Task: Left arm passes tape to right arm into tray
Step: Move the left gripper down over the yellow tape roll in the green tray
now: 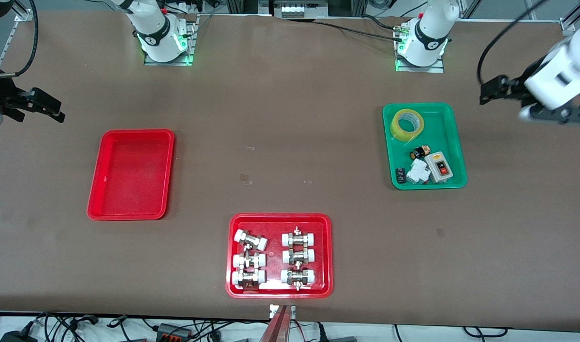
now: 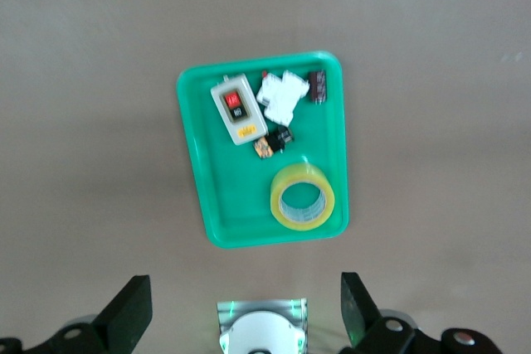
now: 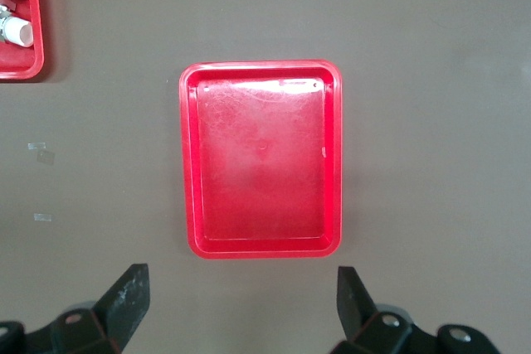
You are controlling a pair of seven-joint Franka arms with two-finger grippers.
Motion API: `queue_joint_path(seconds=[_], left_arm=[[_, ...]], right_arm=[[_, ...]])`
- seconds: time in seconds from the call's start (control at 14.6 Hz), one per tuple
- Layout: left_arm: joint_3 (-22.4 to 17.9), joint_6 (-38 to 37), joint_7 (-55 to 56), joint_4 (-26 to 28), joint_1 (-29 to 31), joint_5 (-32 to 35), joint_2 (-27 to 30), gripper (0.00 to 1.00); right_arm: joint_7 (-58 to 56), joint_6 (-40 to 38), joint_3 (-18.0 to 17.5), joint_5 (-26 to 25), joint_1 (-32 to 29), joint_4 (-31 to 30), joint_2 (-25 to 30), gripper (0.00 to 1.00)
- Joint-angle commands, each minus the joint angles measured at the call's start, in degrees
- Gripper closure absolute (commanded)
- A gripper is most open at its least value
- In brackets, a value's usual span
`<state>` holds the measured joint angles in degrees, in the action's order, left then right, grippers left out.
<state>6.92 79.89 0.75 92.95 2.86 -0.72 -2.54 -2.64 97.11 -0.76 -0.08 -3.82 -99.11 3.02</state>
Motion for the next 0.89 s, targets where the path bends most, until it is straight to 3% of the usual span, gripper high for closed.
queue_joint_path(seconds=[0.0, 0.48, 0.62, 0.82], left_arm=[[0.4, 2.3, -0.7, 5.1, 0.4, -1.5, -4.9, 0.0], [0.6, 29.6, 2.7, 34.4, 0.5, -5.6, -4.2, 0.0], [0.6, 34.4, 2.6, 39.7, 0.9, -5.6, -4.2, 0.0], [0.6, 36.9, 2.7, 43.7, 1.0, -6.5, -4.5, 0.0]], right_arm=[[-0.1, -0.9, -0.3, 0.3, -0.5, 0.2, 0.6, 0.0], [0.0, -0.3, -0.3, 0.3, -0.6, 0.9, -0.4, 0.0], [0.0, -0.4, -0.3, 0.3, -0.6, 1.0, -0.4, 0.0], [0.0, -0.3, -0.3, 0.3, -0.5, 1.1, -0.4, 0.0]])
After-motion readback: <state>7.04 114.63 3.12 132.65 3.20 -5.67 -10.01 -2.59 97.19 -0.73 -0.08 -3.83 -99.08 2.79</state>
